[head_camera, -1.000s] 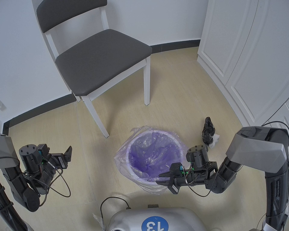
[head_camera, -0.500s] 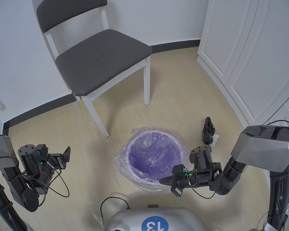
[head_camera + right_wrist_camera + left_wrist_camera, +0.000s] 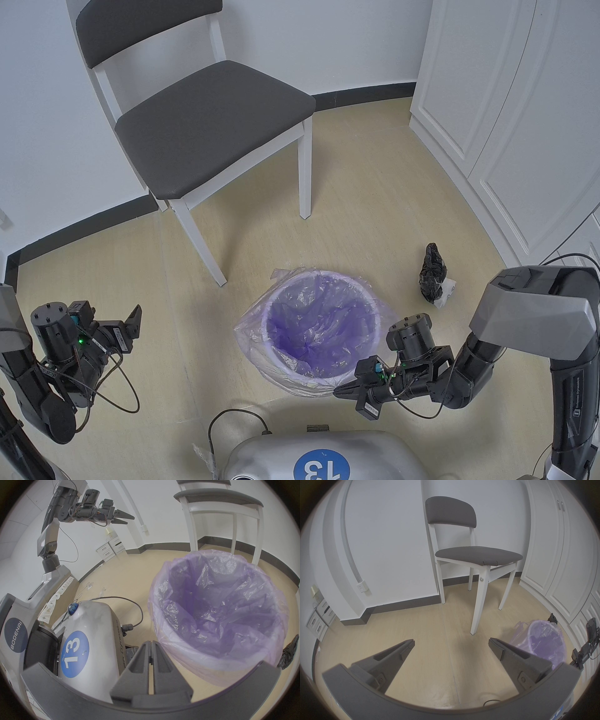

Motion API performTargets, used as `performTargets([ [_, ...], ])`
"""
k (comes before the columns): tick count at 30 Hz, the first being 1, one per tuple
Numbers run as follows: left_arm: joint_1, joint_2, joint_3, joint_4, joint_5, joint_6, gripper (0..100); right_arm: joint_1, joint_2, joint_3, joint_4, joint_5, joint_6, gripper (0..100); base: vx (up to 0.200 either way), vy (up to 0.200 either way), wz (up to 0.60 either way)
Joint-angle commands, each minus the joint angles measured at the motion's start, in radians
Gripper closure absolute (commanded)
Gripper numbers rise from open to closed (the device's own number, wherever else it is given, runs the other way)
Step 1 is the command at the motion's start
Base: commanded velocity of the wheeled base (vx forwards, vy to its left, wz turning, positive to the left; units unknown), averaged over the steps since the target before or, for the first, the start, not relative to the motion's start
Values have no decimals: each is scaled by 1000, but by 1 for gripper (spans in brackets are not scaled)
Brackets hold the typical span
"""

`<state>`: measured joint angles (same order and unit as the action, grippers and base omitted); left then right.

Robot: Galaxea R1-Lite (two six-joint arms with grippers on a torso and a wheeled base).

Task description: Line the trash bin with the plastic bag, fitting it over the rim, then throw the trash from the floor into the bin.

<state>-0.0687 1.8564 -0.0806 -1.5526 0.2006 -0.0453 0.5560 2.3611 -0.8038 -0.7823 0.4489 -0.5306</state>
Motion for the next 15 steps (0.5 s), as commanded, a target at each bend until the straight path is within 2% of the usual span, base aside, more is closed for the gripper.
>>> performTargets([
  [1, 3, -2, 7, -18, -1, -4, 0, -2, 33, -20, 0, 1, -2, 100, 0, 0, 0],
  [9, 3, -11, 12, -18, -1, -10, 0, -13, 33, -18, -2, 2, -14, 100, 0, 0, 0],
  [11, 3, -32, 24, -18, -4, -10, 0, -14, -22, 34, -15, 16, -75, 100, 0, 0, 0],
  [13, 1, -48, 33, -18, -7, -8, 0, -18, -75, 87, -34, 68, -123, 100, 0, 0, 0],
  [15, 3, -52, 35, -18, -9, -8, 0, -18, -108, 110, -31, 82, -138, 100, 0, 0, 0],
])
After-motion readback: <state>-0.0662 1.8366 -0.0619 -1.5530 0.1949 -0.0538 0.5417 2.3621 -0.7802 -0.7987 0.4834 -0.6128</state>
